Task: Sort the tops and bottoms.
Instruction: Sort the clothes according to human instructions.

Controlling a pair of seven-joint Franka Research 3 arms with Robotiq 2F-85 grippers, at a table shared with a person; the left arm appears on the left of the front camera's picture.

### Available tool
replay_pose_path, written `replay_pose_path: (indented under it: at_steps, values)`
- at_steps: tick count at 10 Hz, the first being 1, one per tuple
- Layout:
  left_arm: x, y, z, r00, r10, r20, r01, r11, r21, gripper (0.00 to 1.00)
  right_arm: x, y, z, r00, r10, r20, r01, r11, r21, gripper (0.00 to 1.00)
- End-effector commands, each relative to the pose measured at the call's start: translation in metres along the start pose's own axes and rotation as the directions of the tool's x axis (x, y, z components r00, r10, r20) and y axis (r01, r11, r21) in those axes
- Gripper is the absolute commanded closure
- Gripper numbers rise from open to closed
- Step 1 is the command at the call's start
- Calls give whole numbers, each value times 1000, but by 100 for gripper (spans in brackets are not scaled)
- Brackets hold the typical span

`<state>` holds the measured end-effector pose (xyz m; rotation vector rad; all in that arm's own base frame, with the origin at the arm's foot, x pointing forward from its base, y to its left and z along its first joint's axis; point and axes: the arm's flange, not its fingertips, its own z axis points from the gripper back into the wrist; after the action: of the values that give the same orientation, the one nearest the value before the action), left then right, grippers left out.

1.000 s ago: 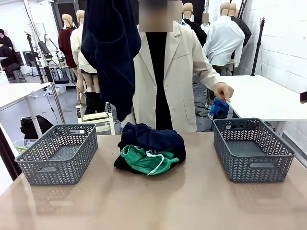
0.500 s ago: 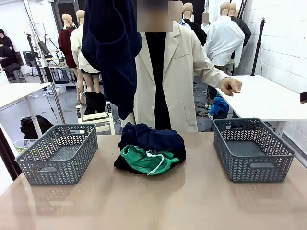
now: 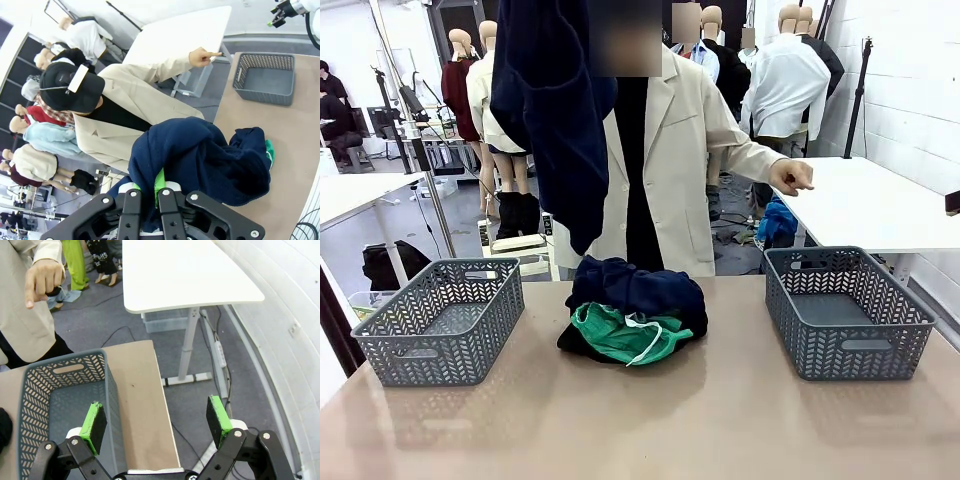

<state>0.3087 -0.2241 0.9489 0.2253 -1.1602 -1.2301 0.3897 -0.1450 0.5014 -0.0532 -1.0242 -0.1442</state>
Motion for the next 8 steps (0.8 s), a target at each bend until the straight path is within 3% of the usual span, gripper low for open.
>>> replay_pose_path:
  at_steps: [1,8]
  values:
    - [-3,-1,5,1000,-12,-3,12,1000,11,100,0,1,1,1000,-6,-13,6,1000,0,0]
    - [-3,-1,5,1000,-12,-3,12,1000,11,100,0,1,1,1000,-6,-13,6,1000,0,0]
